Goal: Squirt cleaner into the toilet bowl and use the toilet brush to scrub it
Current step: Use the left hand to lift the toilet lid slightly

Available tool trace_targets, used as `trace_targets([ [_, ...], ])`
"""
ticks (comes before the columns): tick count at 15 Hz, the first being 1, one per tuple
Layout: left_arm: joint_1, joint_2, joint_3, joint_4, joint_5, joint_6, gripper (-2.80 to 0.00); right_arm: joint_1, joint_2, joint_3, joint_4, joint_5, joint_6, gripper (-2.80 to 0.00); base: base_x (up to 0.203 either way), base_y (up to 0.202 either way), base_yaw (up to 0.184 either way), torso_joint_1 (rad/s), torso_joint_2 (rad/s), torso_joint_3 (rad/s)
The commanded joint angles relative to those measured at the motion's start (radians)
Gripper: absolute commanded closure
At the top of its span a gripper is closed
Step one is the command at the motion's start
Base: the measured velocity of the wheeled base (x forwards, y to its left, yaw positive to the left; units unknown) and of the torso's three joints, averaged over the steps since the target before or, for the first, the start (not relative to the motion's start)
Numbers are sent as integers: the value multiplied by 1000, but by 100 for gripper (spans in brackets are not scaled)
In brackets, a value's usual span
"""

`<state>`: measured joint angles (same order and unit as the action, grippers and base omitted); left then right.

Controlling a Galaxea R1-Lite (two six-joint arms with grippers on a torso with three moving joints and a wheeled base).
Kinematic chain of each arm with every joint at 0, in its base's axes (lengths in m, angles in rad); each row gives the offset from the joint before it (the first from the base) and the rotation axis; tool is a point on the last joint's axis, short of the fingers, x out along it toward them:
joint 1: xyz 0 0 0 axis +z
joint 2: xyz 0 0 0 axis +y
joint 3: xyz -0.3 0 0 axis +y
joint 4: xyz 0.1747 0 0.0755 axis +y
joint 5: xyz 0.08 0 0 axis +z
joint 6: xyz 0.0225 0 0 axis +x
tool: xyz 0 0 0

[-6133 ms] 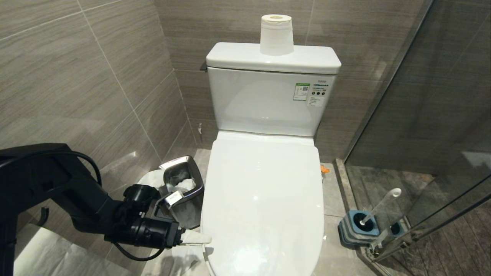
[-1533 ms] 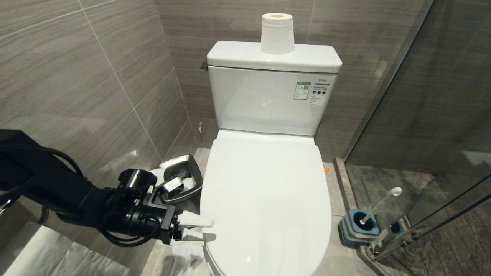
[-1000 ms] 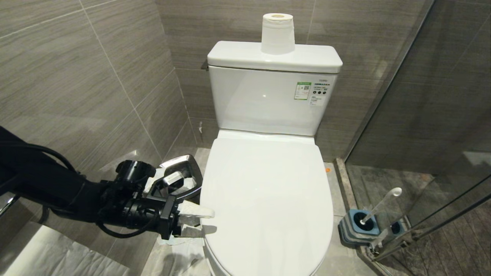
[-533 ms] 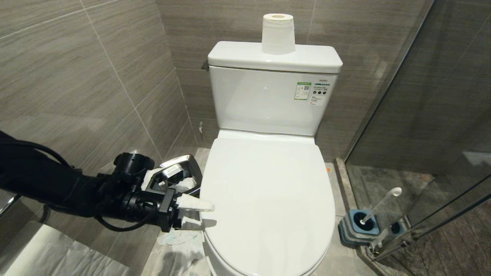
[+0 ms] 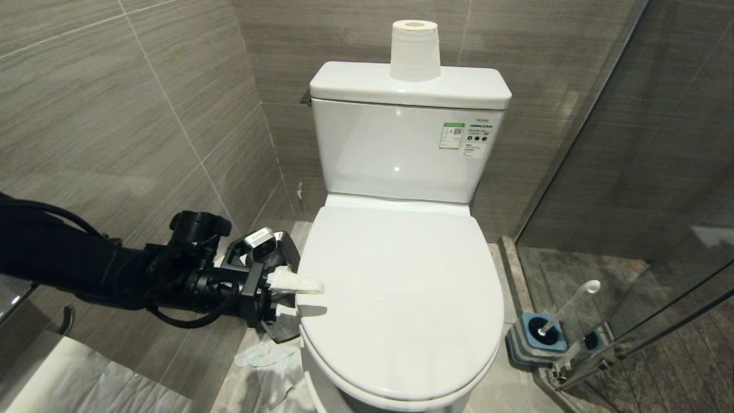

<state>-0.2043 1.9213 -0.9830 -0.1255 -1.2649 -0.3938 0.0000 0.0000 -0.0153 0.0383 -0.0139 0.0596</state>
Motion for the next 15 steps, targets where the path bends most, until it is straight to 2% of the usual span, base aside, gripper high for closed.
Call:
trace_targets([
  [1,3,-1,-13,-2,-4,-4,-280,0,0,0,0,0,0,0,0,0,0,0,0,0],
  [6,20,-10,-59,-2,-4,-24,-280,0,0,0,0,0,0,0,0,0,0,0,0,0],
  [11,25,-29,-151,-2,-3,-94,-280,0,0,0,0,0,0,0,0,0,0,0,0,0],
  [15,25,-45,-172,-3,0,-100,-280,0,0,0,0,0,0,0,0,0,0,0,0,0],
])
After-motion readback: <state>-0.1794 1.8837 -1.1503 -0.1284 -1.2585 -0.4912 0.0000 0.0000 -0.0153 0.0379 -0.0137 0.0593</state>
